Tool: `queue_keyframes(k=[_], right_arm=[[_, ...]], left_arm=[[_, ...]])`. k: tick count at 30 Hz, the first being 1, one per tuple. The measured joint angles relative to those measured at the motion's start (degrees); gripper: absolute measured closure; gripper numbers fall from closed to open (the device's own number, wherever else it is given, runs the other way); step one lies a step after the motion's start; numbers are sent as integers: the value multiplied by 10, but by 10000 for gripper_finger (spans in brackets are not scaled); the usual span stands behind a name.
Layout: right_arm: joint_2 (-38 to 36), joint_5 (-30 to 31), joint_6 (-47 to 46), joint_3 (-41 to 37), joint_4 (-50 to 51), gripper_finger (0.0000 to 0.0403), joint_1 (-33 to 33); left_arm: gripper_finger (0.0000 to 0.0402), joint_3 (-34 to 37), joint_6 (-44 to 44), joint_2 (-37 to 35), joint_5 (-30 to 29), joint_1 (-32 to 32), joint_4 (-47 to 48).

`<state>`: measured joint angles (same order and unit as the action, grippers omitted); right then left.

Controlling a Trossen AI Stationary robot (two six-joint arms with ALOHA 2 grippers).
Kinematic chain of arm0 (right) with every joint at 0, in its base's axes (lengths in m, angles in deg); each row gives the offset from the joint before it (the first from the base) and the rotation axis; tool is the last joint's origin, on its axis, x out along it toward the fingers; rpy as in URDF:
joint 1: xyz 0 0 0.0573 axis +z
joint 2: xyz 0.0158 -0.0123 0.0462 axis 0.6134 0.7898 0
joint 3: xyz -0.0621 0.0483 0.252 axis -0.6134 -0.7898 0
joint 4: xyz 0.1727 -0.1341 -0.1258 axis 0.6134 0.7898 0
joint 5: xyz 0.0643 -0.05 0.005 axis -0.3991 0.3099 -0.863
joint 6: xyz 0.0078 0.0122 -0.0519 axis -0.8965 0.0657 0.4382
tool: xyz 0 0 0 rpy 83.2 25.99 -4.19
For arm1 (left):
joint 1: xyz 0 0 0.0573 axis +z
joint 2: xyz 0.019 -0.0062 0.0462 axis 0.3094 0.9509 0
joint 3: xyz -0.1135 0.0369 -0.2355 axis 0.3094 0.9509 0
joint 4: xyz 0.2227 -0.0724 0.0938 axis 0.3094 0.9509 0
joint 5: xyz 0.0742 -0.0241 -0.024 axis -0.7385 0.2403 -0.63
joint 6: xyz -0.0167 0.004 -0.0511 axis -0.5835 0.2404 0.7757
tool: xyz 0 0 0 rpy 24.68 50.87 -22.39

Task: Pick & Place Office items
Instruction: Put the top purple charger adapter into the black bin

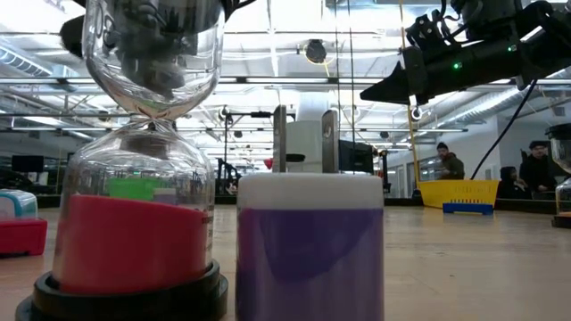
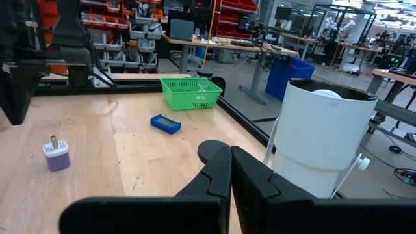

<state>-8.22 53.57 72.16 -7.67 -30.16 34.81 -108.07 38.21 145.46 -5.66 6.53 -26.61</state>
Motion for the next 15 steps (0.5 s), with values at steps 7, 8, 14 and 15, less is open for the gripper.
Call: queue_keyframes(k=[7,8,14,15], right_arm=[[3,0,0,0,0,401,0],[4,0,0,0,2,401,0],[11,-19,-9,0,3,401,0],[15,-47,-11,0,6,401,-2]], left_arm=[[299,0,30,0,-5,2,-11],[282,0,30,0,-7,2,-8],[178,-1,37,0,-12,13,-8],[164,0,39,0,-12,14,-8]])
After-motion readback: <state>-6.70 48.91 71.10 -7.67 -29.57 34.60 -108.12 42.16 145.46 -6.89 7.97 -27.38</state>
